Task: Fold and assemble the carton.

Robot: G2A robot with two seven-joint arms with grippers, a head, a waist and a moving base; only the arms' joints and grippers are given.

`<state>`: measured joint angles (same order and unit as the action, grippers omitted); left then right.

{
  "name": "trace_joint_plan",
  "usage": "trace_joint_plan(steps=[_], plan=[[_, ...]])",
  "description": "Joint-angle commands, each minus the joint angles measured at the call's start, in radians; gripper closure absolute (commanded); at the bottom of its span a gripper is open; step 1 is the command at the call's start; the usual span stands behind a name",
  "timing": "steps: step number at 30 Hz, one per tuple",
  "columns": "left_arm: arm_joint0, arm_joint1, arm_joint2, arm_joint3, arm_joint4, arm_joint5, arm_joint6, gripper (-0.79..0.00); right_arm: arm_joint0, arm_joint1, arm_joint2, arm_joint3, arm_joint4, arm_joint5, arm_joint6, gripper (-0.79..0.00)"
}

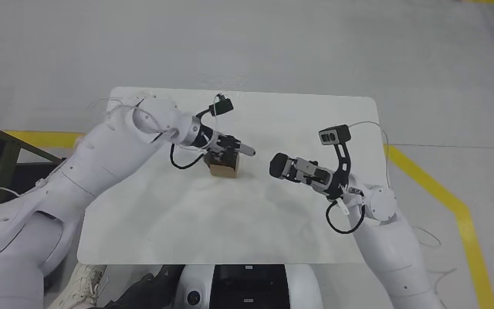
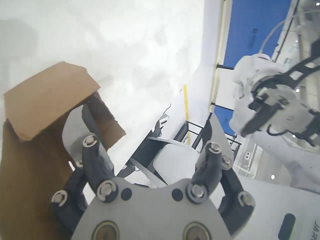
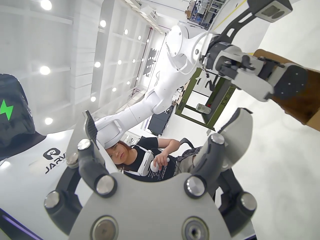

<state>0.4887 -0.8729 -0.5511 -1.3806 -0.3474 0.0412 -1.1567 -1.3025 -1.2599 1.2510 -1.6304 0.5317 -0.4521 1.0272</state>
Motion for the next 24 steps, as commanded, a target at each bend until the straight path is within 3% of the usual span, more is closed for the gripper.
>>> trace_joint_plan(steps=[1,10,17,24], plan=[[0.04,0.023,-0.062,-0.017,-0.061,-0.055,-0.008,-0.785,0.007,0.001,-0.003,0.004,0.003,-0.001,0.005,-0.785],[0.201,0.098,-0.304,-0.071,-0.319,-0.259,-0.071,-0.785,0.039,0.003,-0.026,0.03,0.001,-0.001,0.026,-0.785],[0.302,0.135,-0.457,-0.056,-0.411,-0.3,-0.054,-0.785,0.089,0.002,-0.044,0.074,-0.074,0.001,-0.013,-0.785],[0.378,0.151,-0.557,-0.008,-0.458,-0.328,-0.019,-0.785,0.124,-0.017,-0.128,0.127,-0.144,0.061,-0.184,-0.785]])
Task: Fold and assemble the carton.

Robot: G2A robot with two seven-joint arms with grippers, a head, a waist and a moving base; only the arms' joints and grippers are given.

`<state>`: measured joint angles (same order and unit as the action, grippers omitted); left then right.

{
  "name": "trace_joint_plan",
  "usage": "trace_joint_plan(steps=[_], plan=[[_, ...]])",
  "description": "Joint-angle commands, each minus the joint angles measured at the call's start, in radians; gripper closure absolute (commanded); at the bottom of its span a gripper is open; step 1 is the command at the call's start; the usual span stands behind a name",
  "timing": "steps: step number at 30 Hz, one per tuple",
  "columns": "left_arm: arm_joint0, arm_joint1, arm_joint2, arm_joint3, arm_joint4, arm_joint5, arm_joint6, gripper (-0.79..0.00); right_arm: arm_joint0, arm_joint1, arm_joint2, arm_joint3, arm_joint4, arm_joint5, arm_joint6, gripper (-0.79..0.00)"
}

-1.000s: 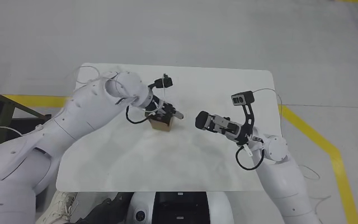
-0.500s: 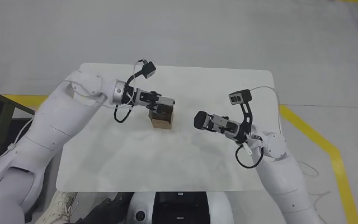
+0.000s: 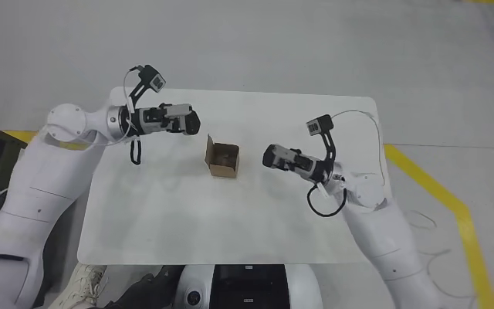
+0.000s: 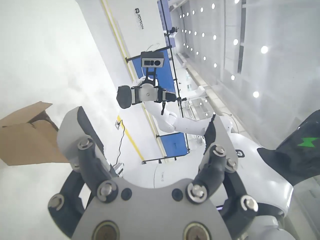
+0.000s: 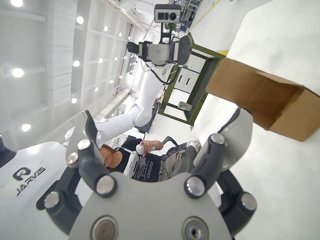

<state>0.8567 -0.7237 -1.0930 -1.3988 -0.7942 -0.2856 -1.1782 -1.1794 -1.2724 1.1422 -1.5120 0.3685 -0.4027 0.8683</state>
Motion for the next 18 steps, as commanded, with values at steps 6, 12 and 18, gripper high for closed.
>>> trace_joint_plan(steps=[6,12,18], plan=[[0.045,0.004,-0.068,0.046,-0.036,-0.024,0.023,-0.785,0.019,-0.024,-0.102,0.071,-0.032,0.061,-0.134,-0.785],[0.072,0.002,-0.104,0.065,-0.067,-0.034,0.005,-0.785,0.044,-0.044,-0.17,0.135,-0.066,0.096,-0.225,-0.785],[0.091,0.0,-0.132,0.084,-0.064,-0.042,-0.003,-0.785,0.076,-0.064,-0.229,0.194,-0.107,0.121,-0.28,-0.785]])
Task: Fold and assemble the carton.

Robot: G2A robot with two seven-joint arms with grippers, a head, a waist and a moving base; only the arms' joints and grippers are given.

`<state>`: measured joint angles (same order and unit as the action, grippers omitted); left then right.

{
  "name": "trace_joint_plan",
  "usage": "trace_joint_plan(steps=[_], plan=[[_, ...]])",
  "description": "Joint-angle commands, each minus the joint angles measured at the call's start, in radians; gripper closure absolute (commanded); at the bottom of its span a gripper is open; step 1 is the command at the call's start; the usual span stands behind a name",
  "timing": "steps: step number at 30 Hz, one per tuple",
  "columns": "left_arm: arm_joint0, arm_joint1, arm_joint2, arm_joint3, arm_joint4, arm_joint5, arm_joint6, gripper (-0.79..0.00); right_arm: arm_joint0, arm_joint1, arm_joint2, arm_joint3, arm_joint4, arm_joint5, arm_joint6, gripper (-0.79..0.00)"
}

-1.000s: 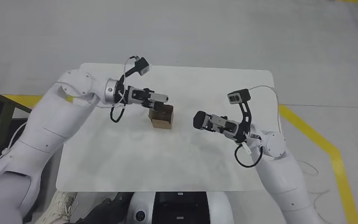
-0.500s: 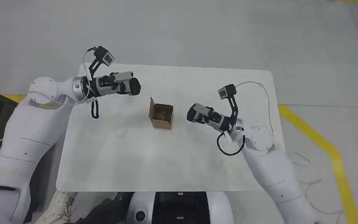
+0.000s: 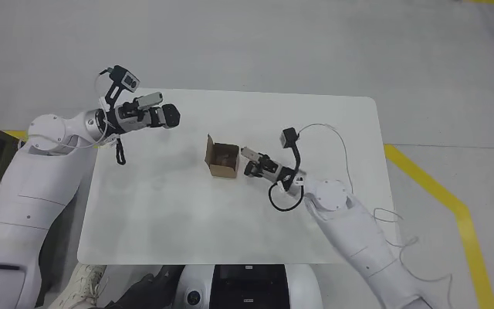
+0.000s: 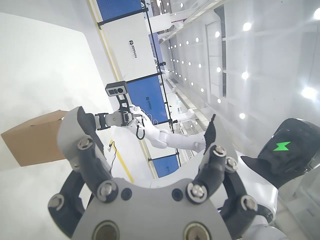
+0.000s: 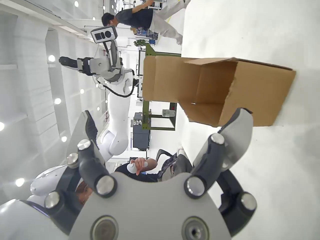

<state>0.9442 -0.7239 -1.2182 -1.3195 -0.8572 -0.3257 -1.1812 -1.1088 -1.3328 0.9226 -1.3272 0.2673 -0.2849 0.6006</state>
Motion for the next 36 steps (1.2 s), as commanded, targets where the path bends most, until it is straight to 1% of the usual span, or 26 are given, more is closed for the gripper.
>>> trace_joint_plan(steps=[1,4,11,20,26,29,33,36], plan=[[0.006,0.0,-0.014,0.008,-0.004,-0.002,-0.001,-0.785,0.011,-0.007,-0.016,0.018,-0.007,0.005,-0.02,-0.785],[0.017,0.0,-0.04,0.014,-0.02,-0.014,-0.008,-0.785,0.026,-0.018,-0.042,0.034,-0.011,0.018,-0.04,-0.785],[0.06,0.005,-0.107,0.014,-0.039,-0.022,-0.027,-0.785,0.056,-0.045,-0.109,0.068,-0.01,0.043,-0.045,-0.785],[0.111,0.009,-0.178,0.0,-0.04,-0.021,-0.03,-0.785,0.095,-0.086,-0.222,0.087,-0.037,0.046,0.002,-0.785],[0.134,0.006,-0.204,-0.012,-0.041,-0.014,-0.035,-0.785,0.14,-0.117,-0.282,0.122,-0.069,0.053,0.013,-0.785],[0.143,0.005,-0.214,-0.018,-0.04,-0.011,-0.037,-0.785,0.15,-0.131,-0.311,0.125,-0.057,0.05,0.055,-0.785],[0.148,0.002,-0.224,-0.021,-0.041,-0.004,-0.042,-0.785,0.154,-0.138,-0.316,0.122,-0.047,0.036,0.086,-0.785],[0.144,-0.002,-0.225,-0.021,-0.04,0.003,-0.047,-0.785,0.141,-0.124,-0.275,0.102,-0.045,0.024,0.105,-0.785]])
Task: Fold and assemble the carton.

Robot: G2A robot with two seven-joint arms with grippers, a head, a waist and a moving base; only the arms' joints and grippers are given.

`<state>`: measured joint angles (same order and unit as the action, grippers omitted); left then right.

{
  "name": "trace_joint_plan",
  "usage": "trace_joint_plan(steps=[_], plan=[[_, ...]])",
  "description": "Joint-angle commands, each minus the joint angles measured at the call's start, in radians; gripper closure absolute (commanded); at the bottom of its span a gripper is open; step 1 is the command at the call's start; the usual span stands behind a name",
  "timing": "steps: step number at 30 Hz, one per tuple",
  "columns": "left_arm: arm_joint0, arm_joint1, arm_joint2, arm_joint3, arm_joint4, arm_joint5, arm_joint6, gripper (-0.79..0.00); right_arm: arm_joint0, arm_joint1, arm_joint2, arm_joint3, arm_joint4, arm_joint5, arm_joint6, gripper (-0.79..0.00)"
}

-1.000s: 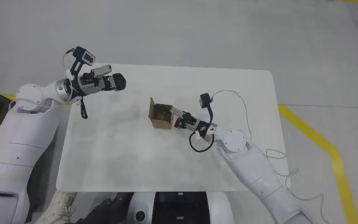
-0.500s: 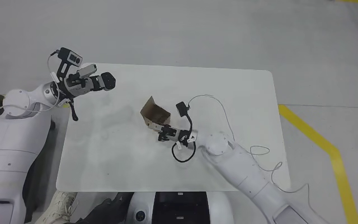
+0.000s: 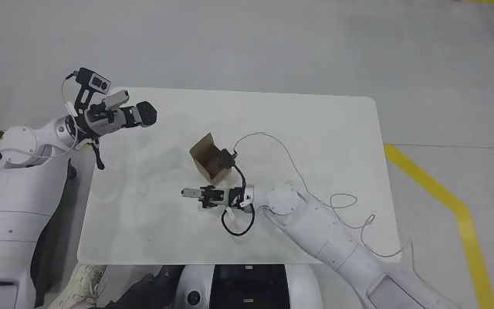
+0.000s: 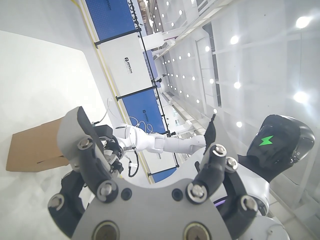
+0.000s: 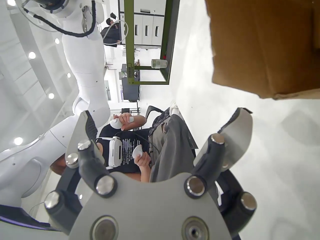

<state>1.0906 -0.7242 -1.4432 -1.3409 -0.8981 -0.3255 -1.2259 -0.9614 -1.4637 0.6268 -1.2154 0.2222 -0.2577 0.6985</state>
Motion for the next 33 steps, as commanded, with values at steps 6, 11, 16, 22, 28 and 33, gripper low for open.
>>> trace_joint_plan(steps=[6,11,16,22,28,33], plan=[[-0.021,-0.01,0.006,0.011,0.004,0.014,-0.015,-0.785,-0.074,0.06,0.15,-0.117,-0.051,0.026,0.025,-0.785],[-0.034,-0.017,0.011,0.023,0.003,0.014,-0.024,-0.785,-0.127,0.091,0.247,-0.192,-0.069,0.062,0.024,-0.785],[-0.043,-0.024,0.019,0.034,0.002,0.015,-0.035,-0.785,-0.136,0.101,0.303,-0.191,-0.05,0.067,-0.003,-0.785],[-0.059,-0.033,0.029,0.051,0.005,0.018,-0.049,-0.785,-0.09,0.091,0.298,-0.128,-0.014,0.076,-0.021,-0.785],[-0.067,-0.04,0.03,0.074,-0.003,0.016,-0.068,-0.785,-0.038,0.071,0.273,-0.056,0.027,0.105,-0.058,-0.785],[-0.075,-0.045,0.028,0.085,-0.004,0.019,-0.08,-0.785,0.001,0.053,0.24,-0.016,0.034,0.142,-0.092,-0.785]])
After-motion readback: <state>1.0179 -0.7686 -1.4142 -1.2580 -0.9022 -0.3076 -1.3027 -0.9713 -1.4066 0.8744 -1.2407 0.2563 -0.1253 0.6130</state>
